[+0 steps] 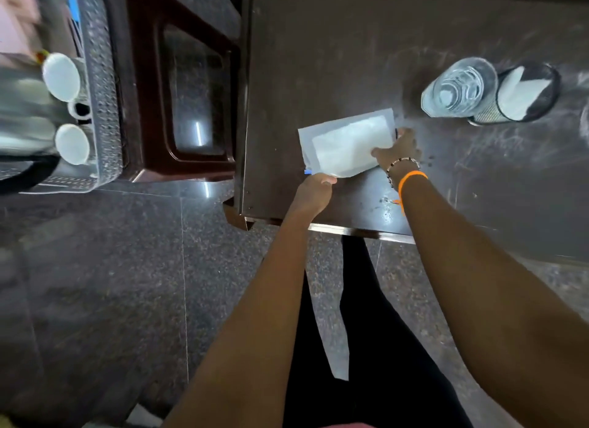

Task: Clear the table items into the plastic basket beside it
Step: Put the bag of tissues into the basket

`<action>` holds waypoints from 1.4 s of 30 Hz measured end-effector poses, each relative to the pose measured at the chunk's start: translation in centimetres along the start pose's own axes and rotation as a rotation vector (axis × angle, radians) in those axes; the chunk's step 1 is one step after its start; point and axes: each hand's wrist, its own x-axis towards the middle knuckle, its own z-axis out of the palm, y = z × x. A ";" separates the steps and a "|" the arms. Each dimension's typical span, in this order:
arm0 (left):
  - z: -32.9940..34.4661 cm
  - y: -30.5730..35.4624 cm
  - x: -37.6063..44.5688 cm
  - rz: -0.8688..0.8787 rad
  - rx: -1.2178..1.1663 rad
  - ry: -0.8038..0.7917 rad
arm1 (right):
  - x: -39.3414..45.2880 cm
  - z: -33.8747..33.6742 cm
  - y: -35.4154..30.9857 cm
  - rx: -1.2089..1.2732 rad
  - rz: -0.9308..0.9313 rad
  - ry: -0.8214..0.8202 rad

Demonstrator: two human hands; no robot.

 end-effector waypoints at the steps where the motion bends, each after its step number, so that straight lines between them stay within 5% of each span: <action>1: 0.0 -0.2 0.0 -0.008 0.002 0.004 | 0.3 0.1 -0.3 -0.010 0.012 0.003; 6: -0.9 -0.4 -0.6 0.087 -0.027 0.253 | 0.2 0.6 -1.2 0.075 -0.026 -0.241; 9: -2.9 -0.1 -1.1 0.267 0.022 0.459 | -2.0 0.1 -2.8 0.099 -0.263 -0.288; 14: -8.6 -0.1 -2.0 0.284 0.142 0.379 | -6.3 -0.2 -7.2 0.192 -0.493 -0.442; 18: -13.3 -1.9 -4.1 0.239 -0.620 0.323 | -9.0 1.8 -10.9 0.549 -0.394 -0.553; 21: -16.5 -3.4 -5.4 0.184 -0.995 0.381 | -10.8 4.7 -13.4 0.332 -0.390 -0.703; 25: -21.6 -5.6 -6.8 0.299 -1.300 0.392 | -13.5 9.1 -17.9 0.160 -0.526 -0.649; 30: -29.0 -6.1 -7.5 0.479 -1.497 0.469 | -15.3 13.5 -26.5 0.227 -0.681 -0.555; 36: -34.2 -6.4 -7.0 0.324 -1.147 0.615 | -16.5 17.0 -38.8 0.155 -0.927 -0.337; 42: -35.5 -6.2 -5.7 0.470 -0.496 0.878 | -15.2 20.0 -43.0 -0.536 -0.993 -0.207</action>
